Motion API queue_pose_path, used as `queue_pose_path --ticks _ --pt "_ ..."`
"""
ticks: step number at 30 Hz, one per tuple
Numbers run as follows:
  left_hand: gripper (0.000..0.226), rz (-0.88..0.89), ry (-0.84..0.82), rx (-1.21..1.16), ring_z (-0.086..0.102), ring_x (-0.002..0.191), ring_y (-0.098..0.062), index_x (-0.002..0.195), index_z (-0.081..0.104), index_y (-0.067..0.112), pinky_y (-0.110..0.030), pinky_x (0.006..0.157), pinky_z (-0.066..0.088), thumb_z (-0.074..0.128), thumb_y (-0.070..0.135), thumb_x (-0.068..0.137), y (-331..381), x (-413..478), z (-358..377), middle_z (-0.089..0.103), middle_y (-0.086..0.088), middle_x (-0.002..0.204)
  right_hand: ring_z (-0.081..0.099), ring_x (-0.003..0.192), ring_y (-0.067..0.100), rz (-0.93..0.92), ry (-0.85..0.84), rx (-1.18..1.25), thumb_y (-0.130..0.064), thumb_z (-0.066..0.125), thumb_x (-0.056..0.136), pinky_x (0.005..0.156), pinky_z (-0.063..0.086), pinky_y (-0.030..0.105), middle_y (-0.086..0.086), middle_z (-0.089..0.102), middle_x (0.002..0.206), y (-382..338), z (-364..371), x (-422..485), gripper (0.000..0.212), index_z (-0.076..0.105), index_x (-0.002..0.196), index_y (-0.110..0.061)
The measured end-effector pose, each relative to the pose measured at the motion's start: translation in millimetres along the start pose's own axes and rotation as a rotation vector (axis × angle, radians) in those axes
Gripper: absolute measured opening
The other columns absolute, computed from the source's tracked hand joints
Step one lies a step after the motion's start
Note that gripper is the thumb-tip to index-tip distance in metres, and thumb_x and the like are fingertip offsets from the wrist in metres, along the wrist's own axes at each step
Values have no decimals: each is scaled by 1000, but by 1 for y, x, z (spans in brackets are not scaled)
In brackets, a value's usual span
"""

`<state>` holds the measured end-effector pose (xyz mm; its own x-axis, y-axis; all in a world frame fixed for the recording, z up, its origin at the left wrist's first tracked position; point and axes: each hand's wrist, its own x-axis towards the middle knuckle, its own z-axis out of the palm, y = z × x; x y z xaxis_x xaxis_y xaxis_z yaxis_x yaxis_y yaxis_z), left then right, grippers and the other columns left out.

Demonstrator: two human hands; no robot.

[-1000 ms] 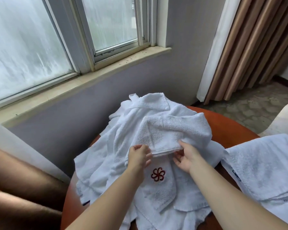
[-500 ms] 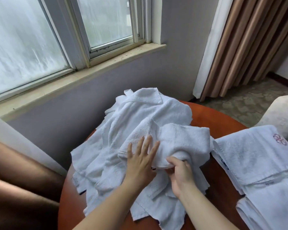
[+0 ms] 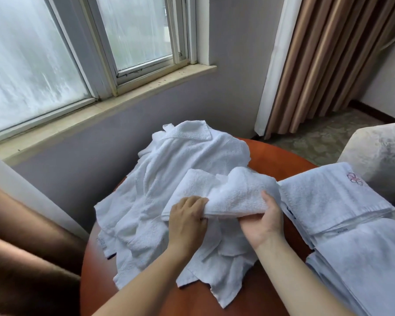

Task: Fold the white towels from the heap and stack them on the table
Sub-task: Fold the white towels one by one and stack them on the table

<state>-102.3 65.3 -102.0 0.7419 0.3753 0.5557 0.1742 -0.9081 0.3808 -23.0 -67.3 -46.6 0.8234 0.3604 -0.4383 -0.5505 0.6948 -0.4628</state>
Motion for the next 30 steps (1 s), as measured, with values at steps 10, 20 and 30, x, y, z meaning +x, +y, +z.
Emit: queue_pose_path --ticks 10,20,30 --pt "56 -1248 -470 -1261 58 75 -17 78 57 13 -30 69 41 63 67 66 43 -36 -5 62 -4 81 70 96 19 -52 1 8 -20 50 98 70 58 32 7 72 110 -2 -8 -23 31 59 126 -13" --pt "26 -1362 286 -1942 66 91 -25 115 62 12 -37 83 54 54 11 90 91 0 -12 68 -9 111 71 94 20 -27 -143 1 -14 50 93 81 57 37 7 74 103 -51 -44 -53 25 73 102 -13" --pt "34 -1249 572 -1928 61 106 -33 116 61 4 -48 99 46 41 -3 89 125 -23 -35 66 -15 113 71 92 24 -17 -156 9 -18 45 94 83 56 44 9 73 101 -98 -89 -70 24 66 106 -14"
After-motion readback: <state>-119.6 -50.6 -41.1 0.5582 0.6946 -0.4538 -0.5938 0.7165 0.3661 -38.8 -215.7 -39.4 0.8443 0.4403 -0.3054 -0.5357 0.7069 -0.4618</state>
